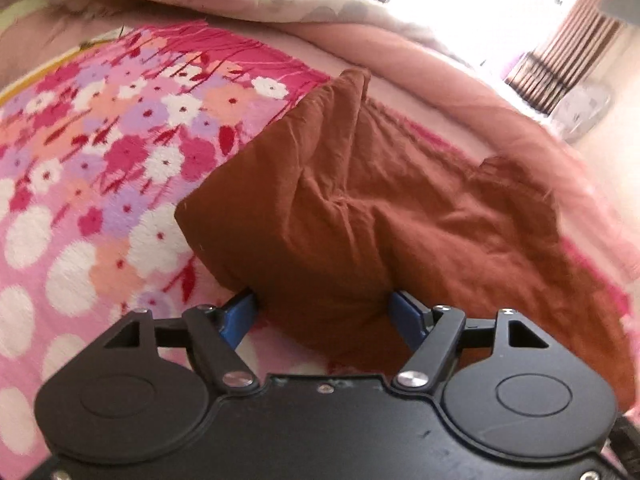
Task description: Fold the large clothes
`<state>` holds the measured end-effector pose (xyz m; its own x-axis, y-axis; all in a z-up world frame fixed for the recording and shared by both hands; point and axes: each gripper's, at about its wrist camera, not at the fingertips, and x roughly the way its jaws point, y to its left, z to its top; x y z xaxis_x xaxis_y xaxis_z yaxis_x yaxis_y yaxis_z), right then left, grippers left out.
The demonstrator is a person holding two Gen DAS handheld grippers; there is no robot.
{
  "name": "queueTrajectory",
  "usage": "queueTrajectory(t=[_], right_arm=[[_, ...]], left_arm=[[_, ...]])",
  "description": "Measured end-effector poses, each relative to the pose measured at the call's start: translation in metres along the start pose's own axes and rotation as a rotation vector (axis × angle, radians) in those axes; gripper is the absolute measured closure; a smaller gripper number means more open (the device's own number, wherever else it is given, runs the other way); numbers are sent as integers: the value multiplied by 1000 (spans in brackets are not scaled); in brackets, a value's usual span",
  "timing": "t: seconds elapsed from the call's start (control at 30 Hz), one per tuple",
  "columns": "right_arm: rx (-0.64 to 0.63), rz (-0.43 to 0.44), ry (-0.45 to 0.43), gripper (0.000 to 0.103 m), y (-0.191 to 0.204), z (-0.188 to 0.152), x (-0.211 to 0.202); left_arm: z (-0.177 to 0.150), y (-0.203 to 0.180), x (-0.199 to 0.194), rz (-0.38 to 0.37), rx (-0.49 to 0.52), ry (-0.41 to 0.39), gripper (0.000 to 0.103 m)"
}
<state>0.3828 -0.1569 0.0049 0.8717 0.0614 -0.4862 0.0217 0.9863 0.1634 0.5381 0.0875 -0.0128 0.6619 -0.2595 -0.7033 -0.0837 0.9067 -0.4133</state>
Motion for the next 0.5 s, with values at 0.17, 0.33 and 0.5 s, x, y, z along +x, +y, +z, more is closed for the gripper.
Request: queueTrajectory(t=[0.17,0.33,0.5], right_arm=[[-92,0,-30,78,22,-2,10],[-82,-13,-57,78,24,-8,18],[-78,-10,-85,78,23,-10,14]], left_arm=[[-6,42,1,-234,-233,134,29],[-13,27,5,-260,-262,88,30],[-25,-11,24,-241,-257,74,29]])
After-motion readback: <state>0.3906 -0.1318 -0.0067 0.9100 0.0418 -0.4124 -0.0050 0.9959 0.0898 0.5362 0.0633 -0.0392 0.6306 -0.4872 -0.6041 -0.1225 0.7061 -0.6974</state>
